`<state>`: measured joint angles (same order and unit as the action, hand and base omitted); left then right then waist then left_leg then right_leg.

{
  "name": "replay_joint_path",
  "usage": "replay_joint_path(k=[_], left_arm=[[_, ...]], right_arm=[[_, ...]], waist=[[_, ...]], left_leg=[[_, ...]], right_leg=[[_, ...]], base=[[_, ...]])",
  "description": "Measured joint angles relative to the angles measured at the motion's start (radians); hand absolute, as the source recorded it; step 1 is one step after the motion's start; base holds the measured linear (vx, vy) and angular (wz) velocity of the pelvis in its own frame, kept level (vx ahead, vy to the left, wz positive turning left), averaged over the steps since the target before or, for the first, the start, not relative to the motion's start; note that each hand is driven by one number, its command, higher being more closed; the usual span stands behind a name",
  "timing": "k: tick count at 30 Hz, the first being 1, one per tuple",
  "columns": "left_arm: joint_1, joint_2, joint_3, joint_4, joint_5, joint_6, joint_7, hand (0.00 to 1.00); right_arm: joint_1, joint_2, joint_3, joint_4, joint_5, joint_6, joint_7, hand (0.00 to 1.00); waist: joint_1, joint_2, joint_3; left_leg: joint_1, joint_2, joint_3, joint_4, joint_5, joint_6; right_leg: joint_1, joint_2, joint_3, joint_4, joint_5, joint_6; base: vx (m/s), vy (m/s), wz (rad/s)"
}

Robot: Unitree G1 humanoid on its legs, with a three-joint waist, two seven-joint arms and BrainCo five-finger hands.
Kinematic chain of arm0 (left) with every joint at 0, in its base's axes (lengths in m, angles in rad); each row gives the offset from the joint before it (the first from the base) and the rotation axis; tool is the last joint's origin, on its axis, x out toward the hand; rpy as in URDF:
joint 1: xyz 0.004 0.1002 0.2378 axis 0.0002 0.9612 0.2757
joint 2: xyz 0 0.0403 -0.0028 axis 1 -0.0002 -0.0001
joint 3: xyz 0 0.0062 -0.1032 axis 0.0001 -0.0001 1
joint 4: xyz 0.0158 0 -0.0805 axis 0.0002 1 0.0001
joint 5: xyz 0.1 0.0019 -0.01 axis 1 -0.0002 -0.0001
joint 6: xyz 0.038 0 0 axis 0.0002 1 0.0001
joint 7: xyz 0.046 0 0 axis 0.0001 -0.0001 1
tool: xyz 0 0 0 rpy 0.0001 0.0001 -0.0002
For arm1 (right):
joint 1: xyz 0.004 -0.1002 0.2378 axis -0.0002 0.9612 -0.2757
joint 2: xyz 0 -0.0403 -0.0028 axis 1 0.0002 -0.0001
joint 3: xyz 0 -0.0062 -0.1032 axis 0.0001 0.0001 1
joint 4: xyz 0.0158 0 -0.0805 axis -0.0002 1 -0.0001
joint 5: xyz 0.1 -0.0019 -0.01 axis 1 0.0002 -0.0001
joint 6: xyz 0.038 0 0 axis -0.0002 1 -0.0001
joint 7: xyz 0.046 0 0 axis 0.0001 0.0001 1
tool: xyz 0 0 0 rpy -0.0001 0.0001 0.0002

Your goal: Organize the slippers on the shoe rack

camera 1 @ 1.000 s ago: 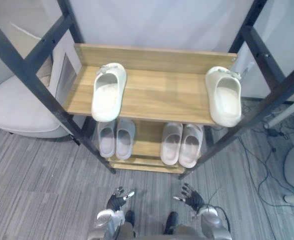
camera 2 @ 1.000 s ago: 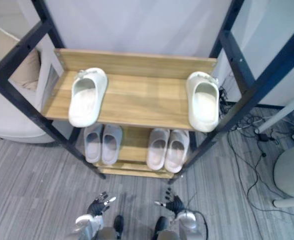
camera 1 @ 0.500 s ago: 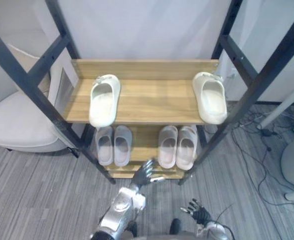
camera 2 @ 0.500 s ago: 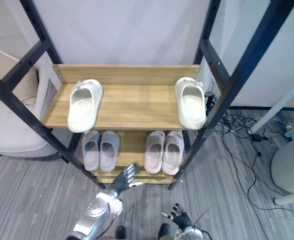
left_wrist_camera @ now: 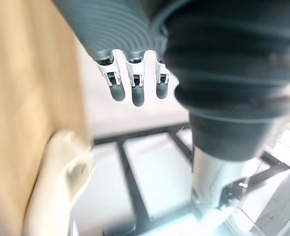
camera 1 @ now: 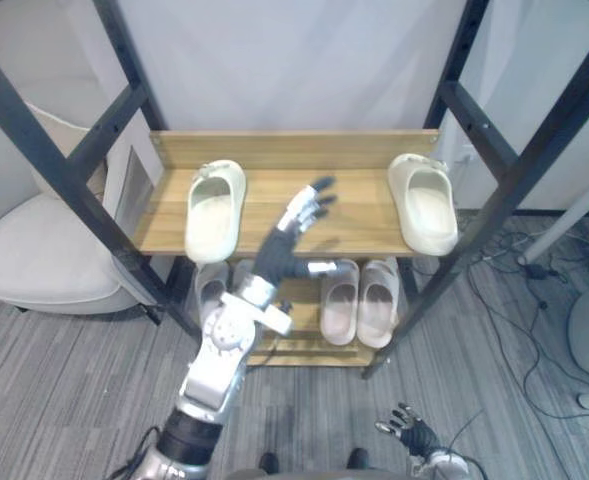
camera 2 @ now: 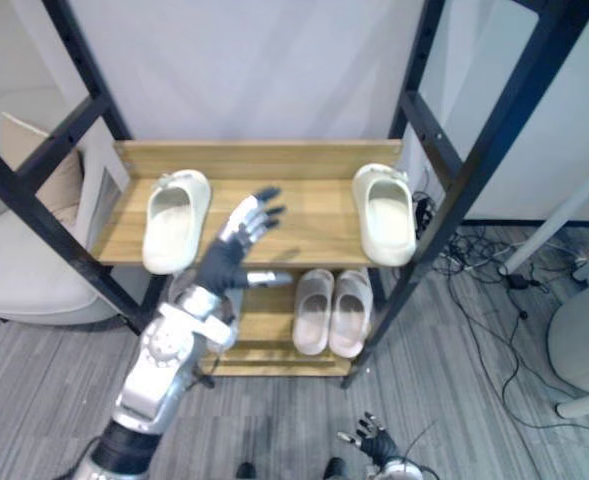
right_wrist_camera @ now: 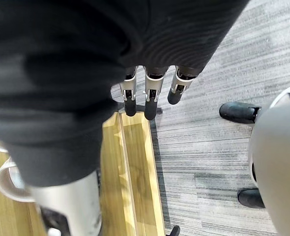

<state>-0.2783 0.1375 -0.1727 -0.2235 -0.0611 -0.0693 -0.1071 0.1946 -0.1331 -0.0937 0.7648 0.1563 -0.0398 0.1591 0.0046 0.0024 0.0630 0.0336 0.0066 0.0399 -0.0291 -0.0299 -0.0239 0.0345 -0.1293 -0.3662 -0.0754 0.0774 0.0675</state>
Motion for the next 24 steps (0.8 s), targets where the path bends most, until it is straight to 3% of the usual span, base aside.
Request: replay_joint_path(k=[3, 12, 14, 24], left_arm=[[-0.065, 0.02, 0.081, 0.095, -0.003, 0.026, 0.022, 0.0], [-0.22, 0.229, 0.257, 0.257, -0.013, 0.082, 0.1, 0.0], [-0.22, 0.261, 0.291, 0.267, -0.013, 0.084, 0.108, 0.0], [-0.272, 0.316, 0.339, 0.363, 0.022, 0.146, 0.122, 0.0]], right_arm=[[-0.002, -0.006, -0.025, -0.002, 0.0, 0.009, 0.006, 0.0], [-0.018, -0.014, -0.053, -0.005, -0.001, 0.019, 0.017, 0.0], [-0.023, -0.015, -0.061, -0.006, -0.001, 0.019, 0.017, 0.0], [-0.01, 0.008, -0.061, -0.015, 0.0, 0.019, 0.017, 0.0]], waist=[[0.0, 0.0, -0.005], [0.002, -0.02, -0.014], [0.017, -0.03, -0.015], [0.046, -0.048, -0.007]], left_leg=[[-0.001, 0.0, 0.0, 0.0, 0.0, 0.0], [-0.03, -0.001, 0.014, 0.008, -0.003, 0.003], [-0.031, 0.0, 0.033, 0.024, -0.019, 0.004], [-0.058, 0.0, 0.045, 0.086, -0.059, 0.005]], right_leg=[[-0.002, 0.0, 0.001, 0.0, 0.0, 0.0], [-0.037, 0.001, 0.019, 0.002, 0.004, -0.004], [-0.04, 0.002, 0.04, 0.001, 0.006, -0.005], [-0.044, -0.001, 0.051, 0.001, 0.006, -0.005]], base=[[0.0, 0.0, 0.0], [0.02, 0.005, -0.05], [0.01, 0.025, -0.22], [0.0, 0.01, -0.05]])
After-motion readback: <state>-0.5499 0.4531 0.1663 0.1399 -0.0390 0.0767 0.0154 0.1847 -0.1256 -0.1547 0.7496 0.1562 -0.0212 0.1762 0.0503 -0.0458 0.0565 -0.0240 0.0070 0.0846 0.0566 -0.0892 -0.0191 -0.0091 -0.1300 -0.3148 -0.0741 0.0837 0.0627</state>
